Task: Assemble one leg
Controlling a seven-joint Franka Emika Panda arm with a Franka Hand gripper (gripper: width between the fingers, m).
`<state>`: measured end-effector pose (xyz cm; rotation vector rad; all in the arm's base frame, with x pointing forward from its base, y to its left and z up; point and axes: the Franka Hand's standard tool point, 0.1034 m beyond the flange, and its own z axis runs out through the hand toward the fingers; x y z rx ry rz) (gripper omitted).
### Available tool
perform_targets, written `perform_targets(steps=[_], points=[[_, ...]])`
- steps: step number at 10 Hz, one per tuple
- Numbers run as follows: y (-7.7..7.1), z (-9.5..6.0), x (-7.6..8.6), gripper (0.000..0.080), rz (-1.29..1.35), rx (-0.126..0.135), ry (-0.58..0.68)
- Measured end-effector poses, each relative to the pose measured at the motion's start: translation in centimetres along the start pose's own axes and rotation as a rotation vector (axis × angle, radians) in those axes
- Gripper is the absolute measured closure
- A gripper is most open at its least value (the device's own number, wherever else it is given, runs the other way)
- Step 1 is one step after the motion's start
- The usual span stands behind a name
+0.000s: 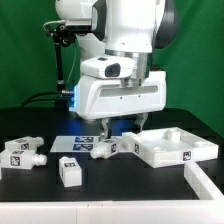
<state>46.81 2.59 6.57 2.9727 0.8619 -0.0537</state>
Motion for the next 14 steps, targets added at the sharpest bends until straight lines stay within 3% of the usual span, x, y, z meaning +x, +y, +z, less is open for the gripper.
perform_targets(steps=[2, 5, 6, 9, 14], points=[[-1.3, 0.5, -0.3, 0.0151, 0.036, 0.009, -0.011], [-6.2, 1.4, 0.2, 0.0151, -0.032, 0.012, 0.009], [-7.2, 2.2, -0.2, 0.0151, -0.036, 0.017, 0.012], [-7.7, 4.9, -0.9, 0.0151, 0.109, 0.042, -0.007], [-7.6, 5.2, -0.6, 0.0151, 0.133, 0.042, -0.009]])
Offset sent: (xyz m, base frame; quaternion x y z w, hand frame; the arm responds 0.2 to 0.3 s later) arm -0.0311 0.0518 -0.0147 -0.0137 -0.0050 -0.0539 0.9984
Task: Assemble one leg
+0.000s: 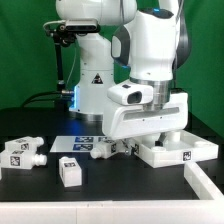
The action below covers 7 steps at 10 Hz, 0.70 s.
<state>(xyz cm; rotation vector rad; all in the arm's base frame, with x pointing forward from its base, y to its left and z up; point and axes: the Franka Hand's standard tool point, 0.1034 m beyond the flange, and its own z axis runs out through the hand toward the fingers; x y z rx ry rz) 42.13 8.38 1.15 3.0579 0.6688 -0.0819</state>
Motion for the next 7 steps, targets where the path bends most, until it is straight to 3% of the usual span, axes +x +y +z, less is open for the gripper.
perform_targets(steps=[1, 3, 4, 5, 6, 7], points=[[0.0, 0.0, -0.01, 0.0151, 0.0, 0.0, 0.0], [0.0, 0.01, -0.01, 0.0395, 0.0, 0.0, 0.0], [0.0, 0.01, -0.01, 0.0395, 0.0, 0.0, 0.0], [0.0, 0.01, -0.01, 0.0596, 0.0, 0.0, 0.0], [0.0, 0.01, -0.01, 0.0722, 0.0, 0.0, 0.0], [0.0, 0.0, 0.01, 0.0722, -0.003, 0.0, 0.001]])
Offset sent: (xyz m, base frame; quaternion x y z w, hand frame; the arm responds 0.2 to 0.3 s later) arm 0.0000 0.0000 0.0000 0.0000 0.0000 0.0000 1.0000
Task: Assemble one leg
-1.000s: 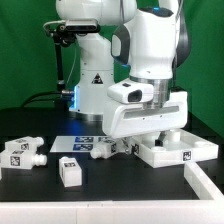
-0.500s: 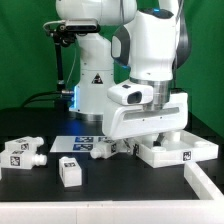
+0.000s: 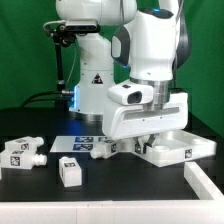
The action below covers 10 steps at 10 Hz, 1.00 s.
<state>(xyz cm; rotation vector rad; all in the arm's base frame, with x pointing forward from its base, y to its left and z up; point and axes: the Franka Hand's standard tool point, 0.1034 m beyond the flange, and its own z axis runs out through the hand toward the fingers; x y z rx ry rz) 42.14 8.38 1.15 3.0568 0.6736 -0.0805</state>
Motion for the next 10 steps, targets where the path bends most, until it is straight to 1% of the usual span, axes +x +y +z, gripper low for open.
perform_targets(steps=[1, 2, 3, 4, 5, 6, 7, 8, 9, 10], points=[[0.0, 0.0, 0.0, 0.0745, 0.0, 0.0, 0.0], [0.0, 0.0, 0.0, 0.0745, 0.001, 0.0, 0.0], [-0.2, -0.3, -0.1, 0.0745, 0.095, 0.004, -0.002], [-0.3, -1.4, -0.2, 0.0745, 0.164, 0.007, -0.024], [0.3, -3.0, -0.4, 0.0745, 0.2, 0.014, -0.045], [1.7, -4.9, -0.8, 0.0745, 0.27, 0.04, -0.068], [3.8, -6.4, -1.3, 0.0745, 0.323, 0.065, -0.084], [6.2, -7.4, -1.6, 0.0745, 0.358, 0.091, -0.06], [6.9, -8.0, -1.5, 0.0745, 0.391, 0.091, -0.047], [6.6, -7.7, -1.6, 0.0745, 0.384, 0.092, -0.053]])
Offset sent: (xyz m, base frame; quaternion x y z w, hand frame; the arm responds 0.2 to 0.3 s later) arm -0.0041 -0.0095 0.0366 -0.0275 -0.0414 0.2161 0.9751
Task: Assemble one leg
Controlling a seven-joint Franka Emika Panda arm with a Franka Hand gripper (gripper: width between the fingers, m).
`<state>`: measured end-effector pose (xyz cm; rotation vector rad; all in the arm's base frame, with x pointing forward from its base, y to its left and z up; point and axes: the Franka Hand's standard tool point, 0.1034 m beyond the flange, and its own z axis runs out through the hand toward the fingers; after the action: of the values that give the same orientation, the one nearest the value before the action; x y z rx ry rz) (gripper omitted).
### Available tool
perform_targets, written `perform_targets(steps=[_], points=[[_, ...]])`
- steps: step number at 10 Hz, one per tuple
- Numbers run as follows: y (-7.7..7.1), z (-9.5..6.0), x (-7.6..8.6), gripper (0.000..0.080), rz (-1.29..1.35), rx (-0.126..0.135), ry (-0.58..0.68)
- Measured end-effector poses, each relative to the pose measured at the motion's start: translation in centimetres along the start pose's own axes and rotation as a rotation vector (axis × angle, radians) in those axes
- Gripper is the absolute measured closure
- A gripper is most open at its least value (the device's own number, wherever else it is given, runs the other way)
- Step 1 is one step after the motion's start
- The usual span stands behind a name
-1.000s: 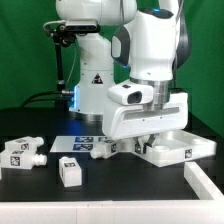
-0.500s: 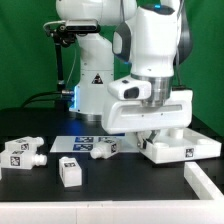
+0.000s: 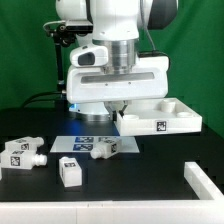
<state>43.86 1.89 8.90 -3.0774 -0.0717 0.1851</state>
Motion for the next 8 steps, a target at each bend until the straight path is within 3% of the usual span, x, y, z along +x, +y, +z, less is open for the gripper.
perform_targets(steps=[3, 4, 6, 7, 8], points=[[0.1, 0.3, 0.0, 0.0745, 0.017, 0.0, -0.013], [0.7, 0.4, 1.1, 0.0745, 0.084, -0.001, -0.053], [2.7, -0.2, 5.0, 0.0745, 0.129, 0.006, -0.096], [3.6, 0.2, 6.9, 0.0744, 0.141, 0.002, -0.095], [4.1, 1.2, 7.4, 0.0744, 0.157, 0.01, -0.141]])
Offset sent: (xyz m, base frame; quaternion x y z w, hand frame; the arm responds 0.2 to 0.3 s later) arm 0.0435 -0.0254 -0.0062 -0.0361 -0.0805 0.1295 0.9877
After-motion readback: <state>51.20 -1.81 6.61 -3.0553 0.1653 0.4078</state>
